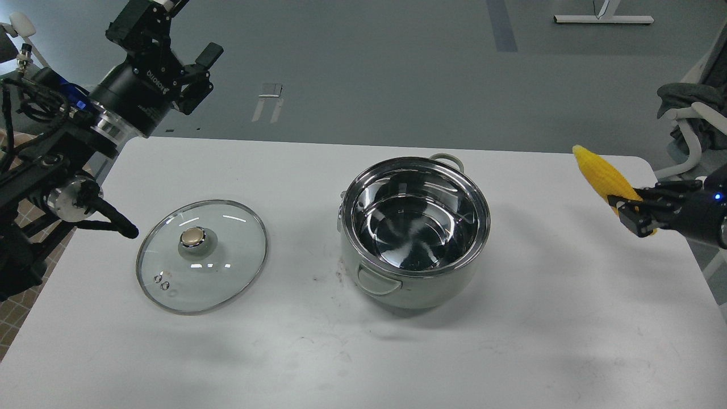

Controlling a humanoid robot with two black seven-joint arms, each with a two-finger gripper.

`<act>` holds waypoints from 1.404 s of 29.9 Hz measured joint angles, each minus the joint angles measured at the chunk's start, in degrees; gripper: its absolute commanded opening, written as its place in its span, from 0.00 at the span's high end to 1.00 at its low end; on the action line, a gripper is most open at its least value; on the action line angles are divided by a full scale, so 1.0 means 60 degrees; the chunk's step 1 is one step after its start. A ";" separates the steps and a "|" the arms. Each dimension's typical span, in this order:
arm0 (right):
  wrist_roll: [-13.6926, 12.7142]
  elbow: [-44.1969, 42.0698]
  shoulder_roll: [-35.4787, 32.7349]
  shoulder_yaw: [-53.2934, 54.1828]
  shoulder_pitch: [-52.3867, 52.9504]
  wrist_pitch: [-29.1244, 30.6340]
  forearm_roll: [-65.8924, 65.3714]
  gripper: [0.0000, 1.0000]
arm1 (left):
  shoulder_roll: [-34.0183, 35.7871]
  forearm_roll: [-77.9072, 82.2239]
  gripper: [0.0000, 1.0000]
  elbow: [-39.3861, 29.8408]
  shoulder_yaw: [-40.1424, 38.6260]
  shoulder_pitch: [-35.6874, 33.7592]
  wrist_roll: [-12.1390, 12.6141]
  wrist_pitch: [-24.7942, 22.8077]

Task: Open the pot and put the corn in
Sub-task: 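Lift the corn with the right gripper and move it over the pot, then lower the corn into the pot and open the right gripper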

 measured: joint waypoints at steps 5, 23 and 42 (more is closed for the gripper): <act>-0.0001 0.0335 0.0989 -0.1930 0.2623 0.0350 0.1157 0.87 | -0.0001 -0.0005 0.03 -0.0004 0.0012 0.0000 0.0000 0.0003; 0.0003 0.0725 0.5893 -0.5571 0.4764 0.0444 0.2651 0.83 | -0.0129 0.0014 0.03 0.0006 0.0026 -0.0013 0.0000 0.0015; 0.0001 0.0330 0.6642 -0.6308 0.4032 0.0458 0.2653 0.78 | -0.0248 0.0030 0.03 -0.0005 0.0018 -0.0010 0.0000 0.0000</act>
